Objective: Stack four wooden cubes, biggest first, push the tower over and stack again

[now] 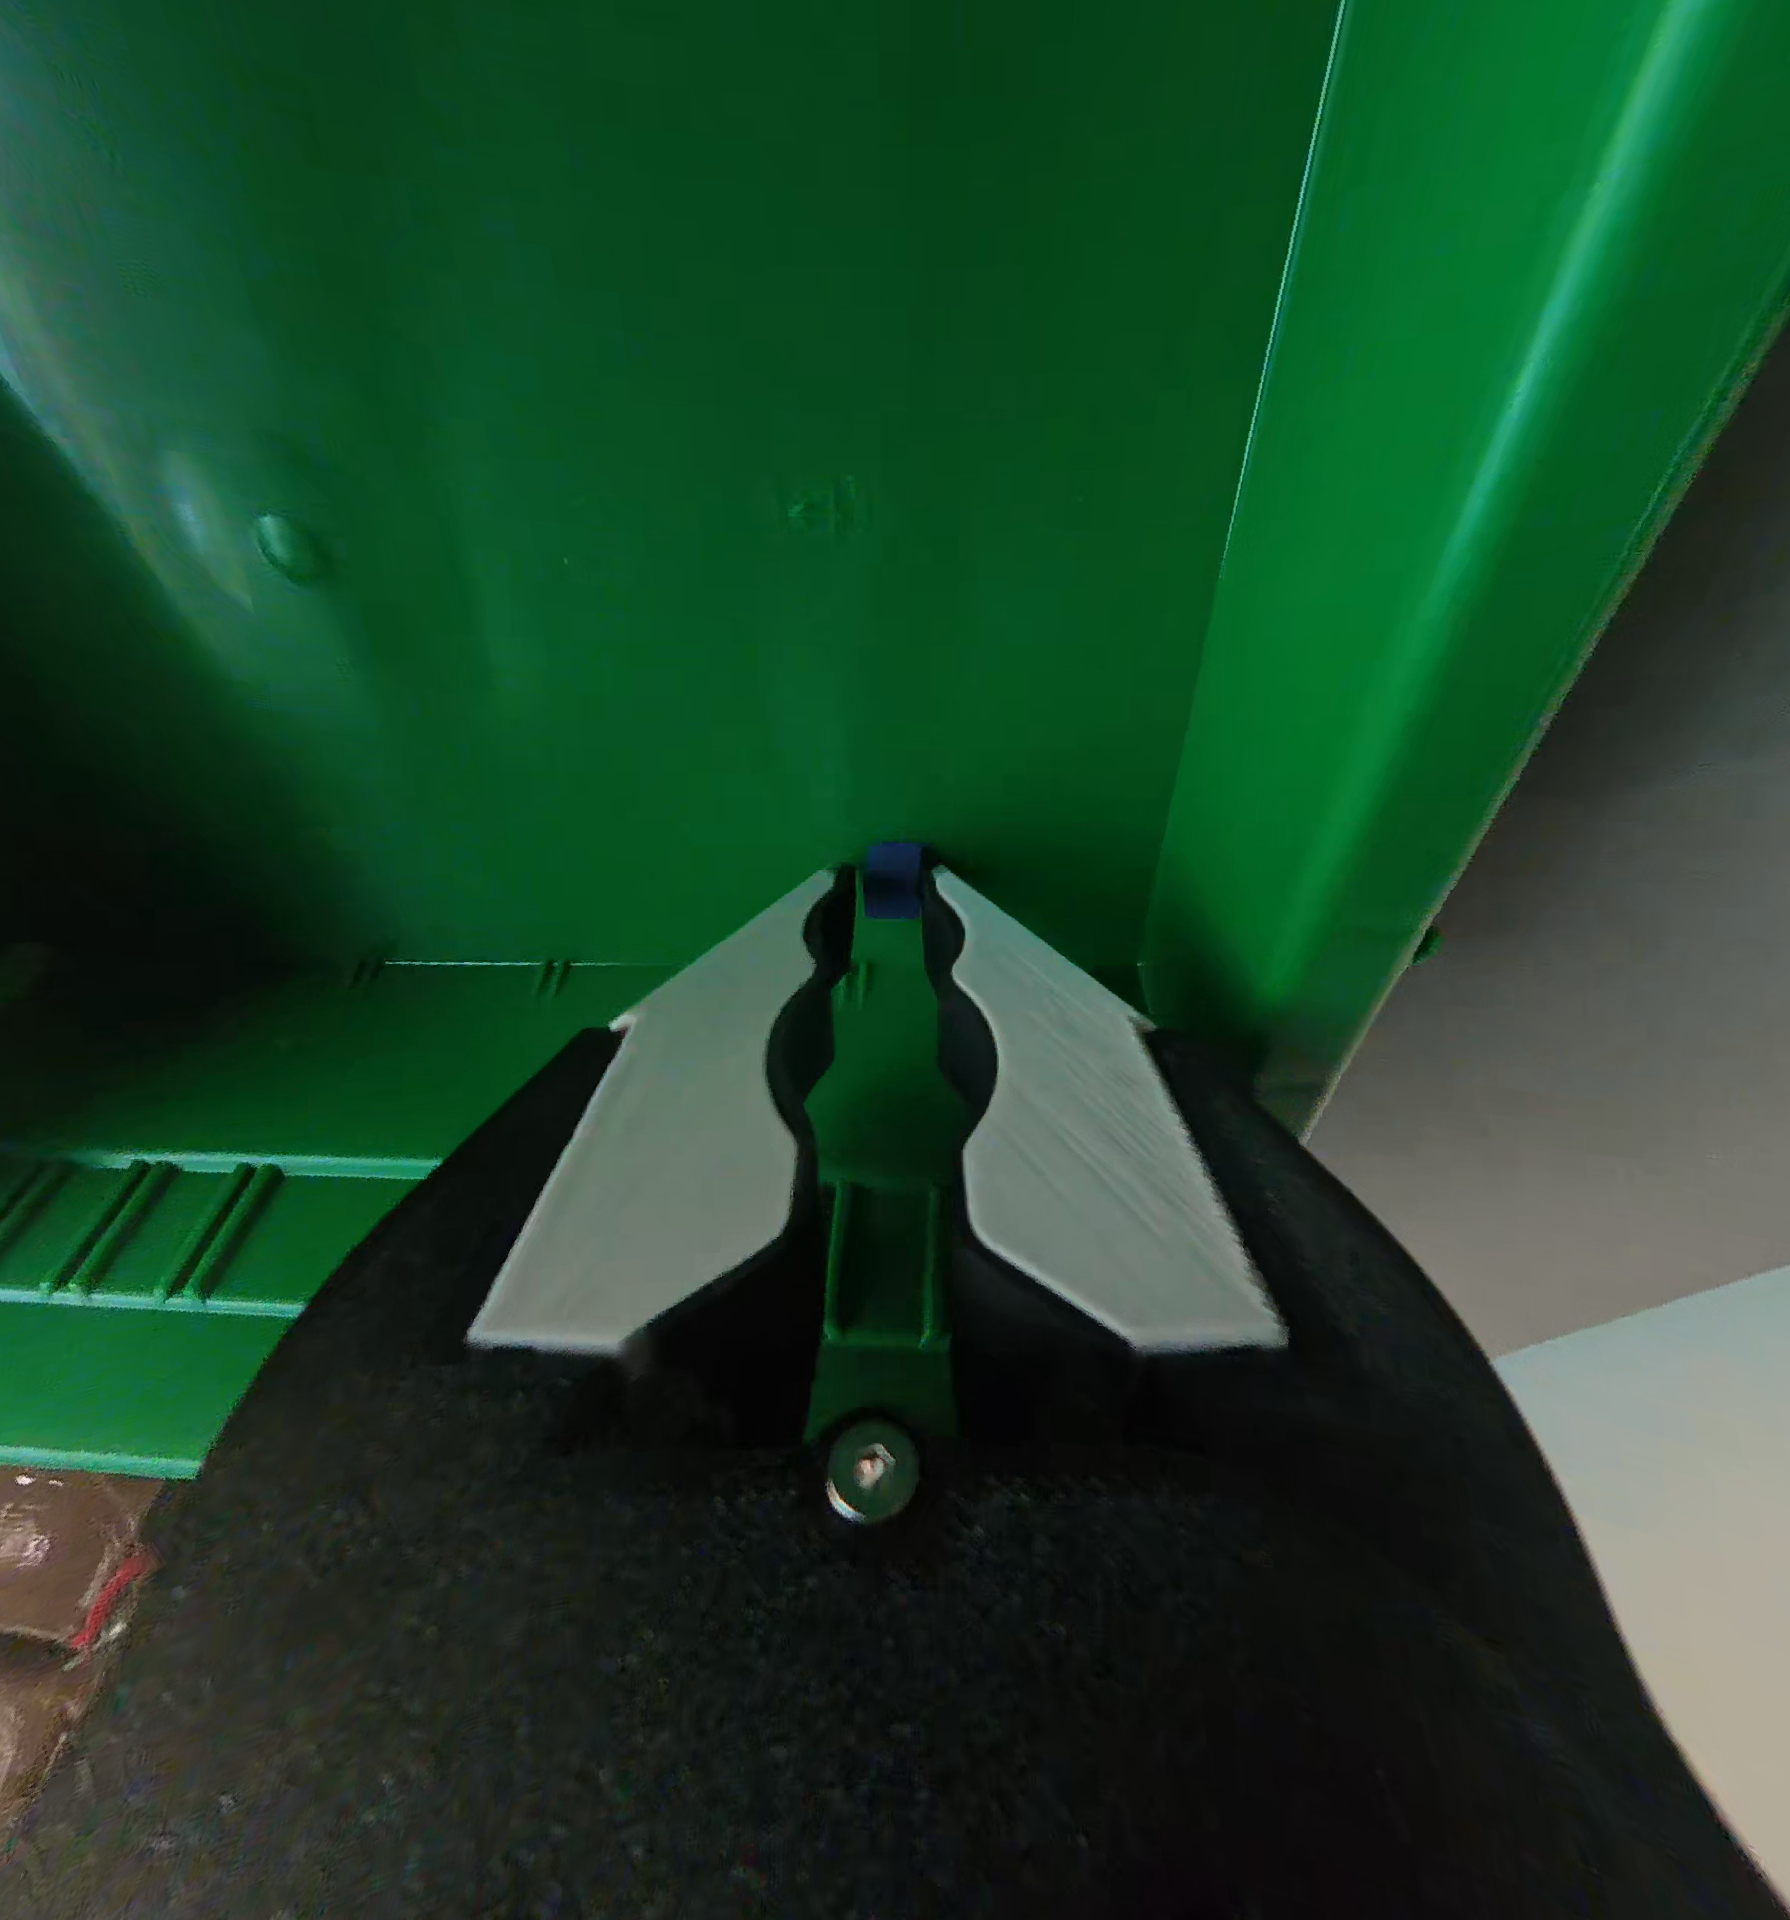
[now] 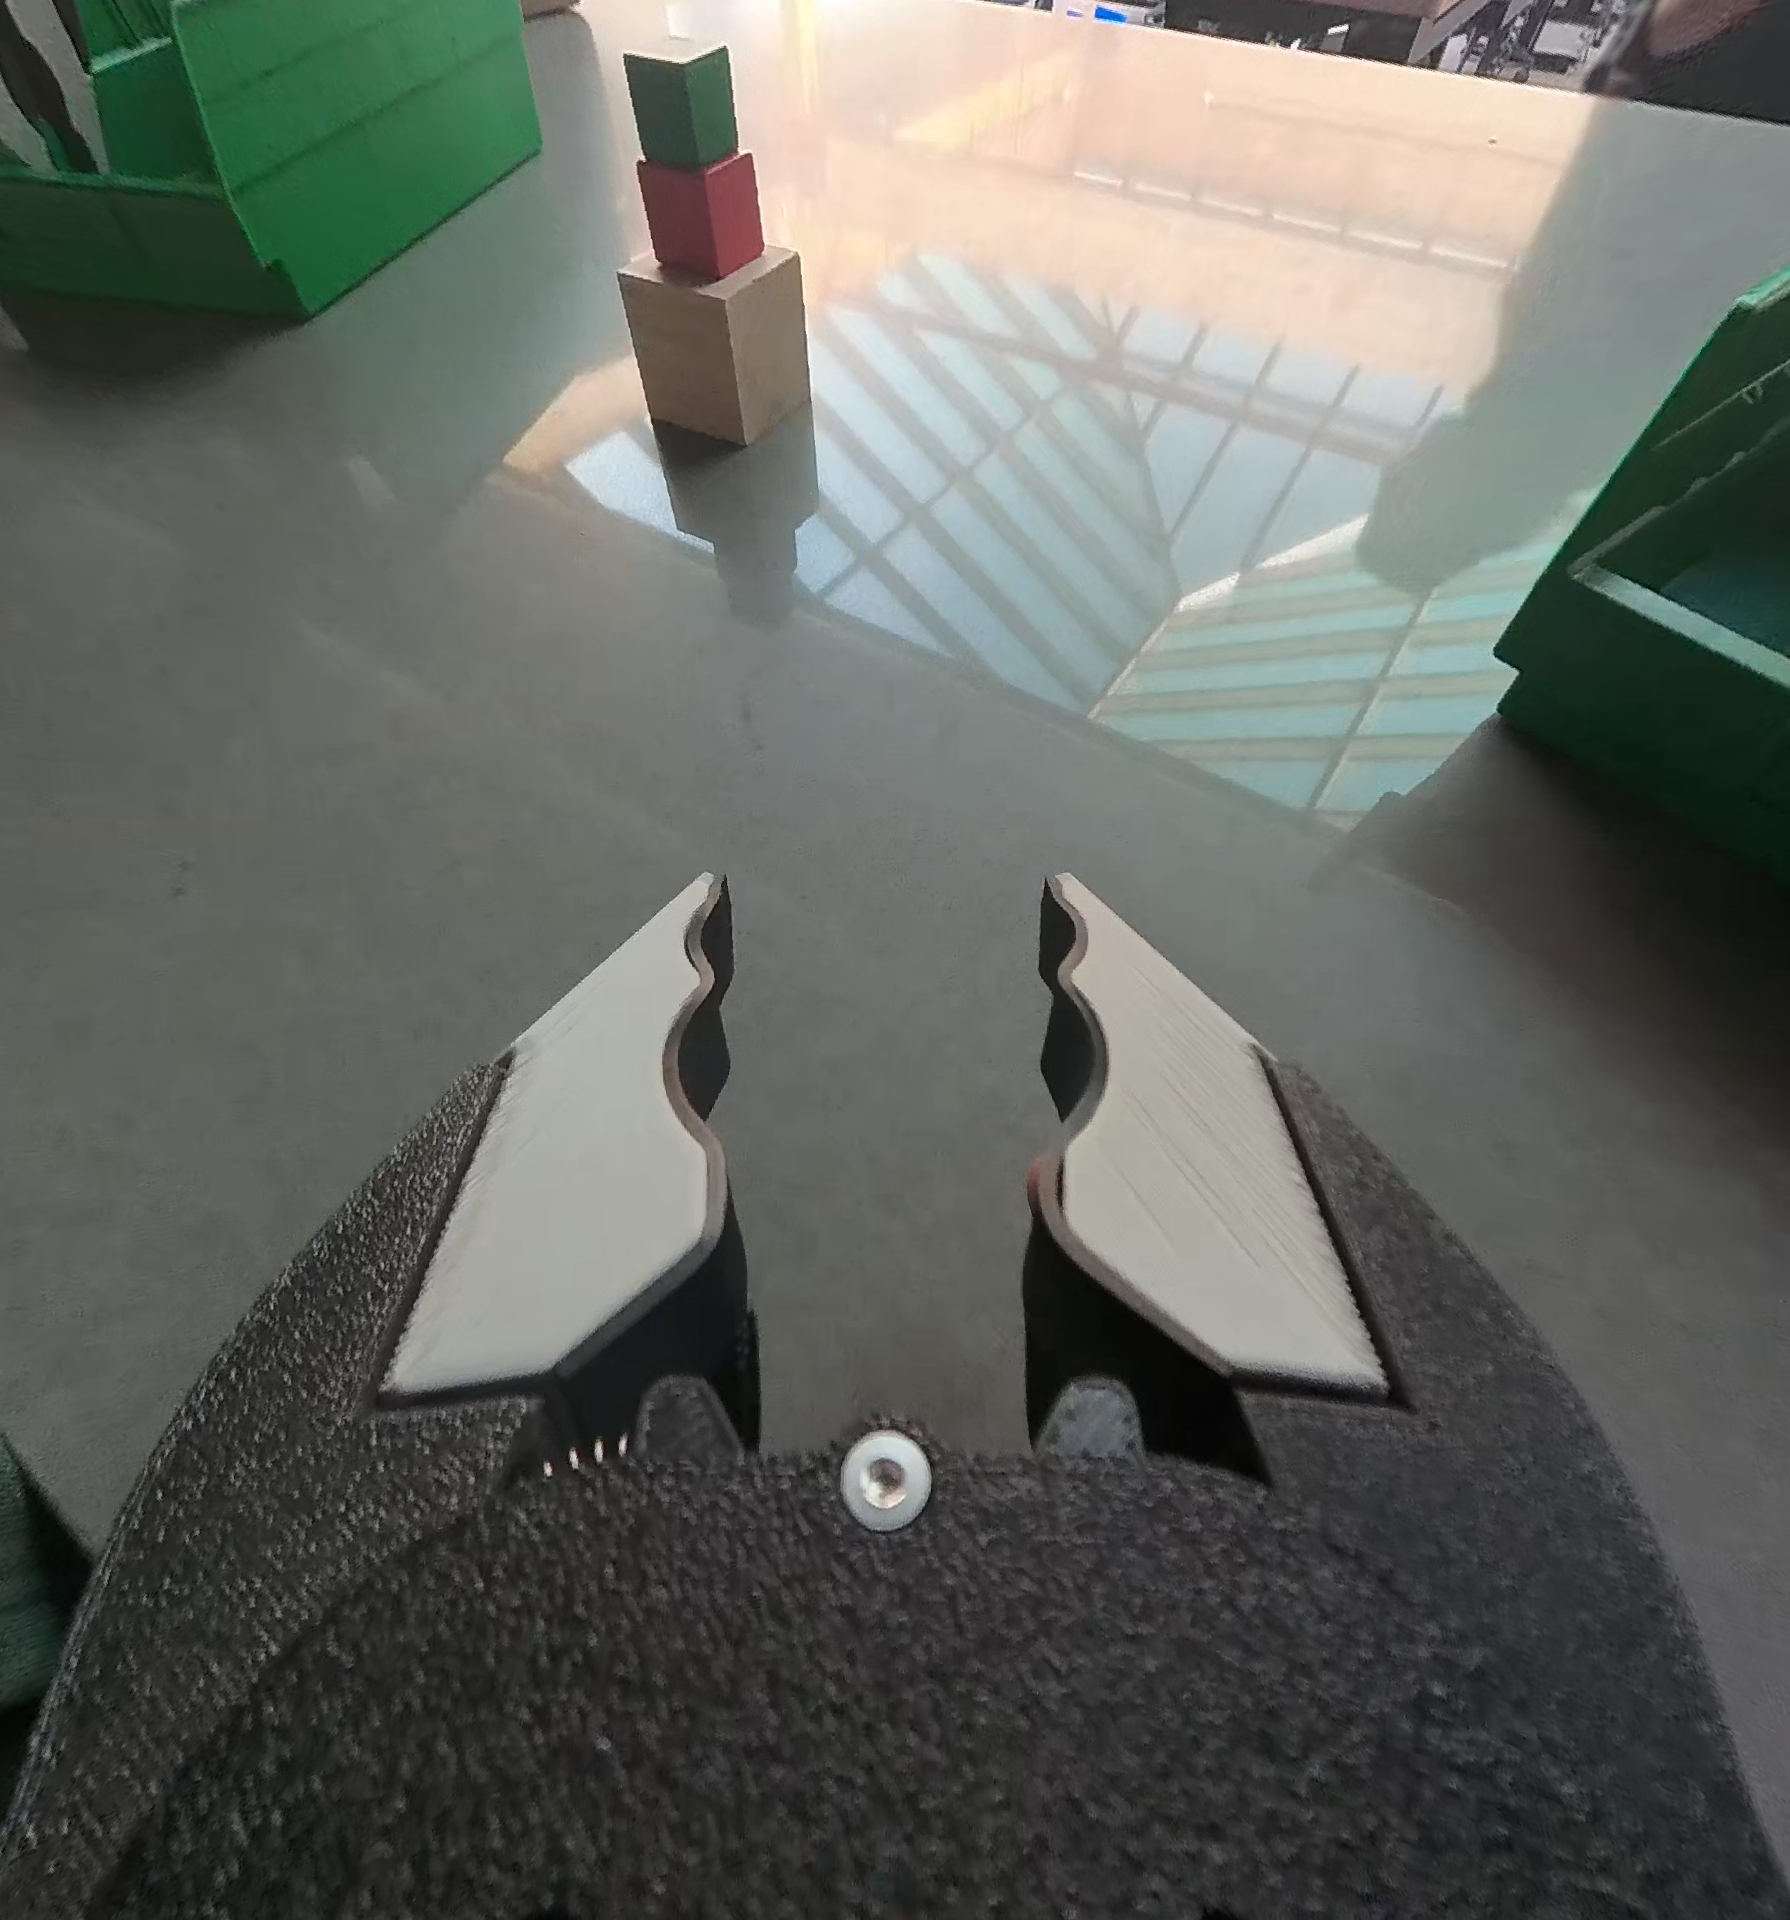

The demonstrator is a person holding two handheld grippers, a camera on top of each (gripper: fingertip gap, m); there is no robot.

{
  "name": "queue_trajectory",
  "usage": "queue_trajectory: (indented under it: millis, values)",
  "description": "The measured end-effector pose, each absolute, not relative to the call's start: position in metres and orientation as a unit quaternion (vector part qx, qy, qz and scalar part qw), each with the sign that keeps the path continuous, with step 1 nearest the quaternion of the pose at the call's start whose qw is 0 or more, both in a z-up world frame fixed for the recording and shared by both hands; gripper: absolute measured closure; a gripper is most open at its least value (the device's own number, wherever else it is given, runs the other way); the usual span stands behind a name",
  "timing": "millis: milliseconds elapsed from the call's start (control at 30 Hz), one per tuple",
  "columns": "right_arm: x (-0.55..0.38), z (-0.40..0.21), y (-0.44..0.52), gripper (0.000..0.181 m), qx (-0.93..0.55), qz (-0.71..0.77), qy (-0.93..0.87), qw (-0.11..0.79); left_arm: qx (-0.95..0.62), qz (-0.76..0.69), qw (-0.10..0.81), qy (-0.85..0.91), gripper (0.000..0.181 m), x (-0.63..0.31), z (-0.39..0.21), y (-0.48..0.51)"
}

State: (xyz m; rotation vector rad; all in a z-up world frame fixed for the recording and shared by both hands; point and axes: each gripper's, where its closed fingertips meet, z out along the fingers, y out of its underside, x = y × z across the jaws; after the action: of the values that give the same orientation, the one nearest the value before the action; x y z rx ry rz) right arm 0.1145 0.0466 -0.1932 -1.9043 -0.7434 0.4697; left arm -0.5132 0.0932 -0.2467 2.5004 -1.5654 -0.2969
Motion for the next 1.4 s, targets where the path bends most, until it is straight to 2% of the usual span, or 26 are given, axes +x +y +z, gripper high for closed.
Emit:
queue_trajectory:
  millis: [133, 233, 367, 500, 600, 767, 933, 1400]
  values:
    - [0.113, -0.193, 0.046, 0.121, -0.786, 0.194, -0.309, 0.499, 0.850, -0.089, 0.074, -0.515, 0.171, -0.508, -0.243, 0.096]
    - [0.111, -0.189, 0.047, 0.121, -0.782, 0.195, -0.312, 0.503, 0.864, -0.064, 0.017, -0.500, 0.171, -0.489, -0.219, 0.110]
    - [0.107, -0.181, 0.048, 0.122, -0.772, 0.203, -0.313, 0.514, 0.855, 0.034, -0.167, -0.489, 0.171, -0.412, -0.143, 0.137]
    - [0.084, -0.161, 0.047, 0.126, -0.735, 0.240, -0.330, 0.541, 0.754, 0.206, -0.356, -0.512, 0.171, -0.289, -0.060, 0.118]
    - [0.053, -0.129, 0.041, 0.131, -0.674, 0.254, -0.379, 0.580, 0.671, 0.367, -0.412, -0.495, 0.172, -0.203, -0.026, 0.075]
    - [-0.007, -0.070, 0.017, 0.141, -0.536, 0.271, -0.496, 0.627, 0.582, 0.568, -0.395, -0.427, 0.171, -0.101, -0.017, 0.017]
    - [-0.039, -0.045, -0.002, 0.148, -0.437, 0.250, -0.605, 0.616, 0.526, 0.695, -0.328, -0.365, 0.172, -0.047, -0.014, -0.016]
    - [-0.044, -0.036, -0.025, 0.160, -0.358, 0.260, -0.667, 0.599, 0.528, 0.733, -0.261, -0.341, 0.172, -0.032, -0.029, -0.028]
